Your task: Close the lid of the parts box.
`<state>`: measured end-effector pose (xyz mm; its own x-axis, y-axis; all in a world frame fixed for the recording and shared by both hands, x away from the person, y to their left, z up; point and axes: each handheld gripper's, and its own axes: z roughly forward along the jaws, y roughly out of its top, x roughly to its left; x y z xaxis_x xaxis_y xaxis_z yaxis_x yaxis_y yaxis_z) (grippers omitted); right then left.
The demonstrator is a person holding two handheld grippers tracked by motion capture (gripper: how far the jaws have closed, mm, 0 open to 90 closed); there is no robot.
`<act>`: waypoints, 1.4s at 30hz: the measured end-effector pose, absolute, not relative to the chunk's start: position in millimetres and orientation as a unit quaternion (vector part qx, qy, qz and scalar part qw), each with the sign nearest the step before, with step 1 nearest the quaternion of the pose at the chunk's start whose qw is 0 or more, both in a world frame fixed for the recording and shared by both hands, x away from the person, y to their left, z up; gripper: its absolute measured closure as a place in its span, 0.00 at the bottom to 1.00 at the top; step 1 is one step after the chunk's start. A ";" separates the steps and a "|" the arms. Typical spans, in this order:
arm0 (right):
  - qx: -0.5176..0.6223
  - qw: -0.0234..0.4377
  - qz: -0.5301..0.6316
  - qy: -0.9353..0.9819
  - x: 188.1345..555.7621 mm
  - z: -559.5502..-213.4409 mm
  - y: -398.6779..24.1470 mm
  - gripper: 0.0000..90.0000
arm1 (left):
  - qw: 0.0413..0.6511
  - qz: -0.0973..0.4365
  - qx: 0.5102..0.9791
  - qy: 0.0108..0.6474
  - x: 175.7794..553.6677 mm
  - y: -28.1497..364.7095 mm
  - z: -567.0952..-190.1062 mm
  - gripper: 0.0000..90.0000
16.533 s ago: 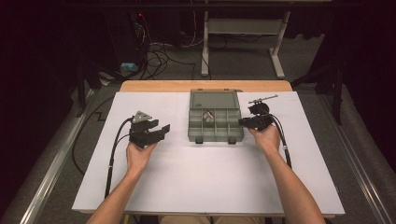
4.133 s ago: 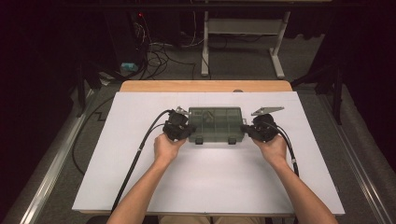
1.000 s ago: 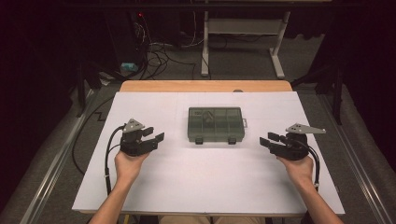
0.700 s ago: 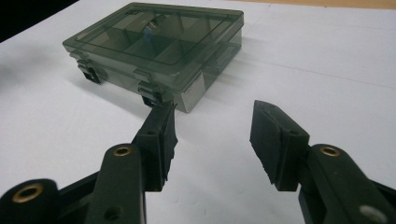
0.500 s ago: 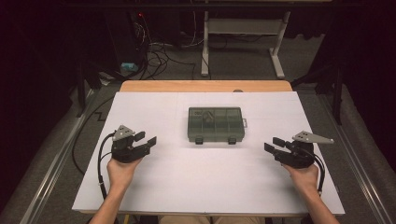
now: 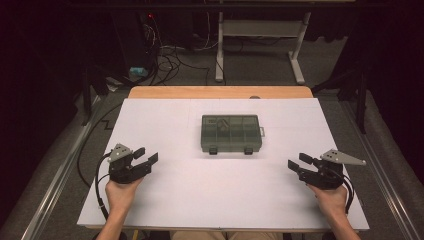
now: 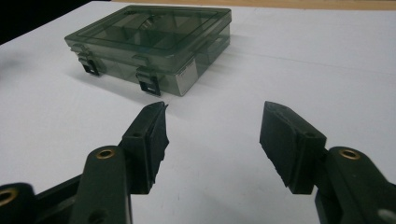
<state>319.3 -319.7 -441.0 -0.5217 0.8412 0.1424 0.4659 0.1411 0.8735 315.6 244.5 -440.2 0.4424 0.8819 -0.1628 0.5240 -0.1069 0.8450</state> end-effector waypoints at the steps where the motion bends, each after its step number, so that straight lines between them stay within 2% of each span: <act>1: 0.450 0.197 0.479 0.728 318.1 -441.2 -320.4 0.44 | 0.454 0.198 0.716 0.492 314.0 245.9 -441.4 0.46; 15: 0.457 0.217 0.485 0.713 302.8 -450.4 -336.0 0.37 | 0.451 0.219 0.706 0.501 298.6 263.0 -450.6 0.43; 27: 0.464 0.230 0.489 0.702 294.6 -456.3 -342.4 0.35 | 0.445 0.229 0.692 0.520 289.9 279.1 -460.8 0.43; 42: 0.483 0.230 0.490 0.688 290.5 -461.4 -347.0 0.35 | 0.443 0.205 0.682 0.545 288.0 283.8 -469.4 0.42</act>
<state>290.5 -347.0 -461.4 -0.4276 0.8903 0.1567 0.4400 0.0536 0.8964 288.0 283.8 -469.4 0.3226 0.9245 -0.2032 0.5608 -0.0137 0.8278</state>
